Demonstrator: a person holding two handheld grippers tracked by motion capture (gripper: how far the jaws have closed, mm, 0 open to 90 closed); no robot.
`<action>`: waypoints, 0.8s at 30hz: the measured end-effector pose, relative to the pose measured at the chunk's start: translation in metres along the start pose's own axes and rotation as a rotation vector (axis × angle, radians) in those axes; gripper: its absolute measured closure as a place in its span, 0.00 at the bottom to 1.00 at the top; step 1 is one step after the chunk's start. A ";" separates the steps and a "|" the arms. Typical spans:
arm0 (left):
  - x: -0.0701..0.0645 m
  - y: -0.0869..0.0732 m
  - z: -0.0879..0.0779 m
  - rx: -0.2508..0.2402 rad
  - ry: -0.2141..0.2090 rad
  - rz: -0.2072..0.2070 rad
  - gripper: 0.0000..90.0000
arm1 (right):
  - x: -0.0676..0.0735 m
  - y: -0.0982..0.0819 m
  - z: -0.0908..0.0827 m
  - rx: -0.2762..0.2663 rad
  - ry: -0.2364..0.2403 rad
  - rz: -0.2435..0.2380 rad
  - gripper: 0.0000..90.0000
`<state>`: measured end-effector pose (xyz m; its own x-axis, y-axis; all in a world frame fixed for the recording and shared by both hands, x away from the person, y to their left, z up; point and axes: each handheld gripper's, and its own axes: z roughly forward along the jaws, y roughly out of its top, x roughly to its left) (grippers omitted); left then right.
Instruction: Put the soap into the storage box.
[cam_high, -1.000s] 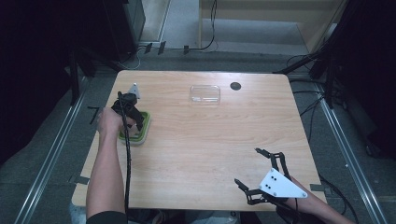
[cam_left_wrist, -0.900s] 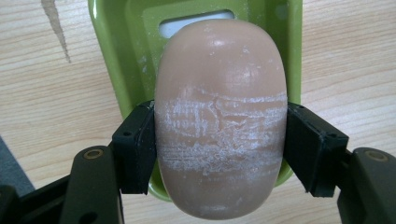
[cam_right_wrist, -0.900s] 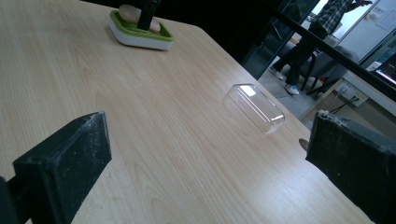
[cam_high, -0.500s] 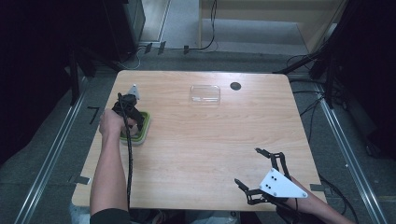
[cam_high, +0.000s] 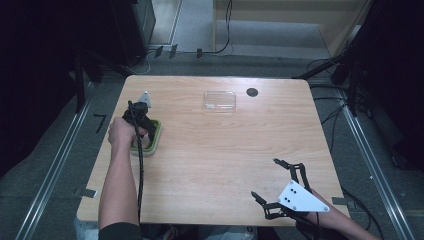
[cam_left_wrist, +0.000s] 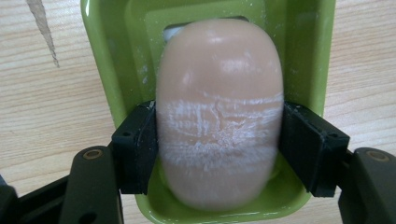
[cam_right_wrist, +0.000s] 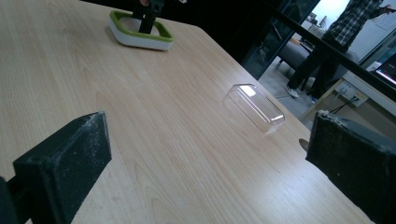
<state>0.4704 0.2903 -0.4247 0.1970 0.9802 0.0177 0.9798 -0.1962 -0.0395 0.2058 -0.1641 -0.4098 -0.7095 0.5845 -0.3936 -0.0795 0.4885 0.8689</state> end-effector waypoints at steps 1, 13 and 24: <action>0.000 0.000 -0.001 0.004 0.003 0.004 0.36 | 0.000 0.000 0.000 -0.001 -0.001 -0.001 0.00; -0.002 -0.006 -0.010 -0.006 -0.003 -0.009 0.23 | 0.001 0.001 -0.001 -0.003 -0.002 -0.001 0.00; -0.008 -0.016 -0.020 0.019 -0.010 0.016 0.16 | 0.001 0.000 -0.002 -0.004 -0.005 0.004 0.00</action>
<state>0.4536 0.2851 -0.4042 0.2119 0.9773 0.0071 0.9757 -0.2112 -0.0591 0.2043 -0.1648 -0.4095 -0.7066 0.5896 -0.3913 -0.0794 0.4834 0.8718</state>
